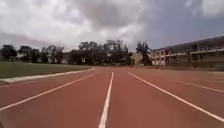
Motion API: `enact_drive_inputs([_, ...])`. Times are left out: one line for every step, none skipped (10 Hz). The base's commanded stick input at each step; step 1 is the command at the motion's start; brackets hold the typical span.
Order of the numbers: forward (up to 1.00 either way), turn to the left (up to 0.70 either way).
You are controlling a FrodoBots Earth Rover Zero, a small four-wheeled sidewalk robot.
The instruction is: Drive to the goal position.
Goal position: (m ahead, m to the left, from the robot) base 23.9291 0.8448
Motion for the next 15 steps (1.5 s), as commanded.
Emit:
enact_drive_inputs([0.60,0.00])
enact_drive_inputs([0.60,0.00])
enact_drive_inputs([0.60,0.00])
enact_drive_inputs([0.60,0.00])
enact_drive_inputs([0.60,0.00])
enact_drive_inputs([0.60,0.00])
enact_drive_inputs([0.60,0.00])
enact_drive_inputs([0.60,0.00])
enact_drive_inputs([0.60,0.00])
enact_drive_inputs([0.60,0.00])
enact_drive_inputs([0.60,0.00])
enact_drive_inputs([0.60,0.00])
enact_drive_inputs([0.60,0.00])
enact_drive_inputs([0.60,0.00])
enact_drive_inputs([0.60,0.00])
